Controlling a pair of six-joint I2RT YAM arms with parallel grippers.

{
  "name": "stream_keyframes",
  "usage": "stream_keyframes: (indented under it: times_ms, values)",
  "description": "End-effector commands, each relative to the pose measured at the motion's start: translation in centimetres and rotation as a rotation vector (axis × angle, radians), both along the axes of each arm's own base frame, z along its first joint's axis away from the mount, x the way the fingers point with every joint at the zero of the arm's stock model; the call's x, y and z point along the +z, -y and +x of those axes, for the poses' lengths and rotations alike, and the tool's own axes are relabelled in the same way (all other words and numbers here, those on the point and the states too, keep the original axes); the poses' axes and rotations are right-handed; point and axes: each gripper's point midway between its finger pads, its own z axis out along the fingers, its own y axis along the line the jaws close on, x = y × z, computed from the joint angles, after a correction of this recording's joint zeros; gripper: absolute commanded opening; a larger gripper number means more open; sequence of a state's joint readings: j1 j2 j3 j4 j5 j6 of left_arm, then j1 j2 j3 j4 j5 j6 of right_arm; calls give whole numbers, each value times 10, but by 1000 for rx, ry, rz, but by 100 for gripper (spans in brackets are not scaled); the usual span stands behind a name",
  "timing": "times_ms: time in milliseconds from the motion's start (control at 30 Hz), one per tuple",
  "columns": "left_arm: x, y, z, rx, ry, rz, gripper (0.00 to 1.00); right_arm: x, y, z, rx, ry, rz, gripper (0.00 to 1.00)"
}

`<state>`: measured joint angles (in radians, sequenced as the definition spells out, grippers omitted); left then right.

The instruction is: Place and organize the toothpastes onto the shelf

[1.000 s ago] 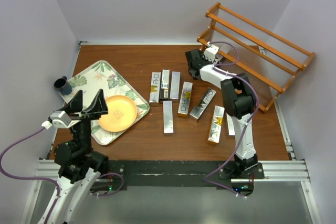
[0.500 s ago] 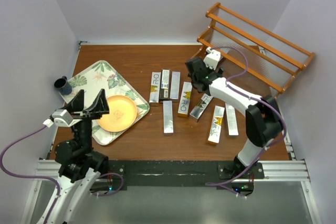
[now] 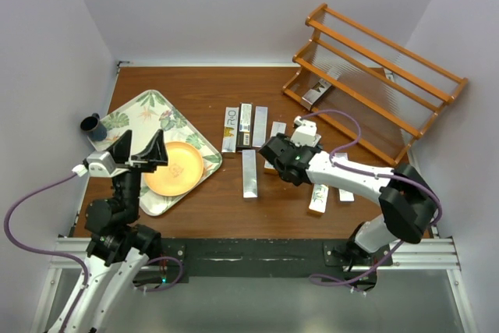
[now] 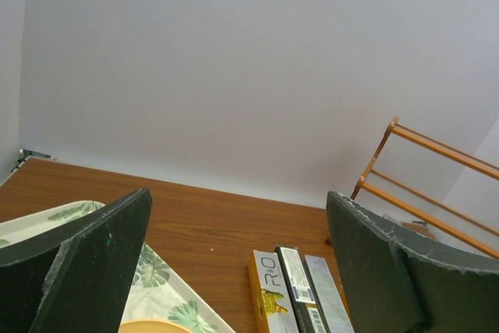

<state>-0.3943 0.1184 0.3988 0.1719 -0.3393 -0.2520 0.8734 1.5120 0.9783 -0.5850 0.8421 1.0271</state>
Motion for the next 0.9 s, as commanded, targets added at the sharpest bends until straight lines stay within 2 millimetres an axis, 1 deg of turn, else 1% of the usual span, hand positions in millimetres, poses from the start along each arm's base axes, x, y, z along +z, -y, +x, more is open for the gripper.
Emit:
stream_keyframes:
  times_ms: [0, 200, 300, 400, 500, 567, 633, 733, 767, 867]
  values:
    - [13, 7, -2, -38, 8, -1, 100, -10, 21, -10, -157, 55, 23, 93]
    - [13, 7, -3, -42, 10, 0, 100, -26, 13, -10, -163, 36, 52, 89]
    - [11, 6, -3, -39, 2, 2, 100, -32, 6, -7, -154, 39, 79, 87]
    - [11, 7, -3, -42, 1, 4, 100, -31, -1, -4, -138, 44, 92, 86]
    - [11, 7, -2, -44, 2, 4, 100, -39, -4, -4, -137, 33, 74, 84]
    - [12, 7, -3, -44, 5, 3, 100, -47, -5, -5, -143, 18, 61, 79]
    - [11, 7, -2, -44, 2, 4, 100, -55, -9, -8, -135, 8, 54, 76]
    - [11, 7, -3, -43, 3, 5, 100, -59, -11, -10, -142, 17, 50, 69]
    - [11, 7, -2, -43, 2, 6, 100, -61, -9, -11, -146, 23, 39, 66]
    - [11, 7, -3, -43, 3, 5, 100, -64, -10, -13, -149, 36, 31, 64]
